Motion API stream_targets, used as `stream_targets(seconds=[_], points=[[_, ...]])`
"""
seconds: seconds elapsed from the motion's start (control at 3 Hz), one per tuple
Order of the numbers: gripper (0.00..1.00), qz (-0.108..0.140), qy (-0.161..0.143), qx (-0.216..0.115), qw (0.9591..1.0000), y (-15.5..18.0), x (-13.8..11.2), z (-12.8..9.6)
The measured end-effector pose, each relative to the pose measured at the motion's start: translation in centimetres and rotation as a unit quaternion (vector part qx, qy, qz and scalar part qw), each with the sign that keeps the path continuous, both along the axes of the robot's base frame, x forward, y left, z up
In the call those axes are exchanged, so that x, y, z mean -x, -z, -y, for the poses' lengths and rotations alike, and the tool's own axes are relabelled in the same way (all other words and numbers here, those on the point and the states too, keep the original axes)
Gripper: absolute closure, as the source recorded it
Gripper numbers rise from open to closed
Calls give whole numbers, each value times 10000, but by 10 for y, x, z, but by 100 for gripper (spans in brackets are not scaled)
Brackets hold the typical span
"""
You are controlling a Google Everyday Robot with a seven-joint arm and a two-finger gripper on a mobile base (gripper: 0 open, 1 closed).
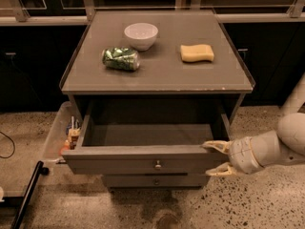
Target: Open top drawer
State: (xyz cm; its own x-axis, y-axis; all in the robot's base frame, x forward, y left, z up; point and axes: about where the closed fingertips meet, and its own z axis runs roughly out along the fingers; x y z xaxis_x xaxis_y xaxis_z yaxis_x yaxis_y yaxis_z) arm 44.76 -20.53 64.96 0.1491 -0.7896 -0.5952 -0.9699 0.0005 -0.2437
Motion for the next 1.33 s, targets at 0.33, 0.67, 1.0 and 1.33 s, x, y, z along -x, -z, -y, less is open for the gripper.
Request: stream_targets(seconds=[0.33, 0.67, 1.0, 1.33], points=[[85, 13, -5, 38, 10000, -4, 17, 4], [85, 13, -5, 38, 10000, -12, 17, 4], [65, 11, -8, 37, 10000, -12, 17, 4], [41, -2, -27, 23, 10000, -14, 18, 3]])
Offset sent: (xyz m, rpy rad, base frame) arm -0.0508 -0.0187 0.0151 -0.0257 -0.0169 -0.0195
